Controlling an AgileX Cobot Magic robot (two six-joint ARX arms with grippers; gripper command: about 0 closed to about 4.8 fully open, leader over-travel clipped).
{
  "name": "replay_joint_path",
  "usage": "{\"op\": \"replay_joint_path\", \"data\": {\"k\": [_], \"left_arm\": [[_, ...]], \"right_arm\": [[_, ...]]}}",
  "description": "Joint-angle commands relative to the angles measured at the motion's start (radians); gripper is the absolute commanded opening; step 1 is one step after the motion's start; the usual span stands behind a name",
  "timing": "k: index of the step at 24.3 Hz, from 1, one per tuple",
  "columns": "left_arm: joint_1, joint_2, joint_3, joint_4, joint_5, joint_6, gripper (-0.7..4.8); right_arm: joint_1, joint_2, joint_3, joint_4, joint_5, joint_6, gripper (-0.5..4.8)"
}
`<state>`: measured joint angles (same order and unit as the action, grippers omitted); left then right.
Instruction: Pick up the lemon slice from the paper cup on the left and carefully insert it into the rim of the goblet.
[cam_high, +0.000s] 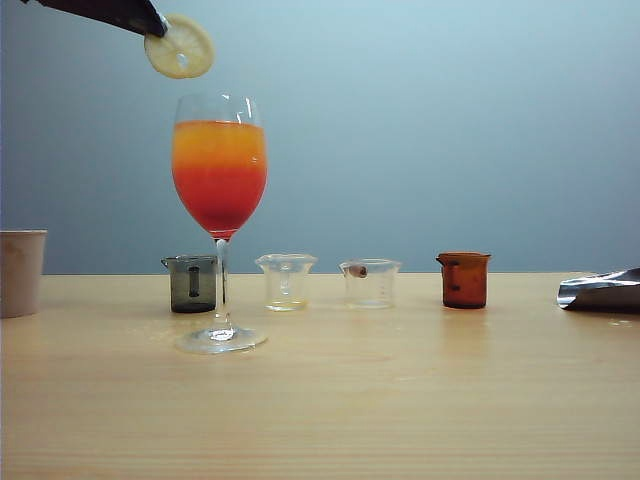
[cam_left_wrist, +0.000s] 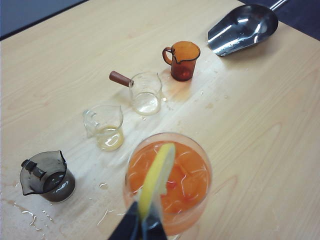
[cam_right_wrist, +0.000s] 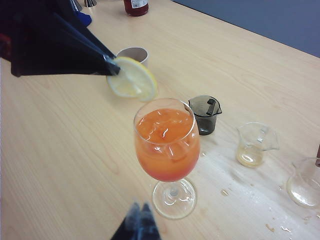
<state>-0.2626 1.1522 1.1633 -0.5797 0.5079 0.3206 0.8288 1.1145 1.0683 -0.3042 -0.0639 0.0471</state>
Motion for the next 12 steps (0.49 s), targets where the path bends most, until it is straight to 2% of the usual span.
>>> {"op": "replay_joint_path", "data": {"k": [1,12], "left_arm": [[-0.002,-0.003,0.007,-0.003,0.001,0.001,-0.06],[-0.002,-0.003,0.006,-0.070,-0.028,0.011,-0.06]], "right_arm": [[0.001,-0.003,0.008,0.016,-0.001,-0.003,-0.05],[0.001,-0.003,0.008,0.017,-0.001,-0.003,-0.05]]}}
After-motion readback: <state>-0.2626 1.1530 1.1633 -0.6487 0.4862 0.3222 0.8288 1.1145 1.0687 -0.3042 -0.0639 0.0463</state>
